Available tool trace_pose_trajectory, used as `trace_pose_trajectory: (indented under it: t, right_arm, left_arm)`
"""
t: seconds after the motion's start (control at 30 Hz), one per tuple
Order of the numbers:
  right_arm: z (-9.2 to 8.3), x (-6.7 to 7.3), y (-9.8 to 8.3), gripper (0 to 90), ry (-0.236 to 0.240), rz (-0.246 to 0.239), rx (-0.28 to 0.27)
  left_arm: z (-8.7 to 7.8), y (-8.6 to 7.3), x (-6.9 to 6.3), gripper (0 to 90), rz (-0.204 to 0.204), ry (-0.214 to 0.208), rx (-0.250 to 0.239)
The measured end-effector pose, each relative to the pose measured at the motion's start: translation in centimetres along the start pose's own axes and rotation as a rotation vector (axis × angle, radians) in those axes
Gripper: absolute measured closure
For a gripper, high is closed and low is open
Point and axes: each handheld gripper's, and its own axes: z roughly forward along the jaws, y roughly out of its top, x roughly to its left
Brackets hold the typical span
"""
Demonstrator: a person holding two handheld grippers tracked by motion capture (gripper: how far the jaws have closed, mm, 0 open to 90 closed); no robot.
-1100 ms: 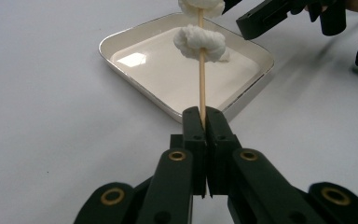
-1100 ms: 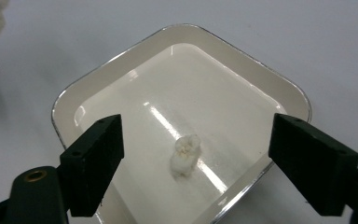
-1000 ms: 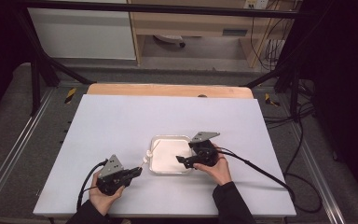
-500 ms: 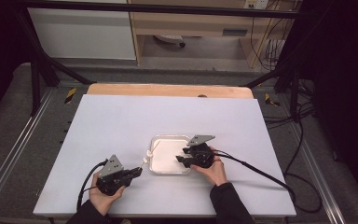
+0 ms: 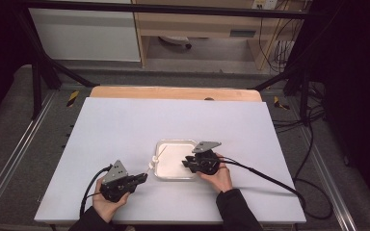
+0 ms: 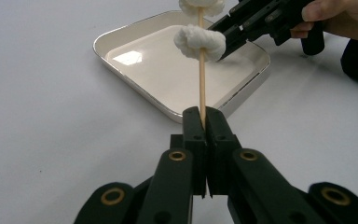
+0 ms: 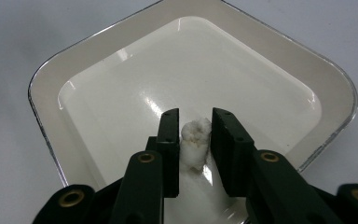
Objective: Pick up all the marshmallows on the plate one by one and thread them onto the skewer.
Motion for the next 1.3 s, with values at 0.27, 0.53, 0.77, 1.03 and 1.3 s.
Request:
trace_pose_trajectory:
  t: [0.27, 0.53, 0.77, 1.03, 1.3]
  right_arm:
    - [-0.3, 0.0, 0.2, 78.0, 0.019, 0.020, -0.009]
    - [-2.6, 0.2, 1.5, 78.0, 0.097, 0.069, -0.107]
    - [-4.9, 0.3, 2.6, 77.6, 0.167, 0.118, -0.203]
    - [-6.5, 0.2, 3.4, 77.5, 0.230, 0.173, -0.283]
    - [-7.2, -0.1, 4.2, 77.3, 0.281, 0.225, -0.358]
  left_arm:
    - [0.0, 0.0, -0.1, 88.5, 0.012, 0.001, 0.002]
    - [0.0, 0.1, -0.2, 88.5, 0.017, -0.004, -0.002]
    - [-0.1, 0.1, -0.4, 88.5, 0.028, -0.016, -0.012]
    - [-0.1, 0.2, -0.8, 88.5, 0.050, -0.028, -0.025]
    - [0.0, 0.3, -1.0, 88.6, 0.062, -0.037, -0.025]
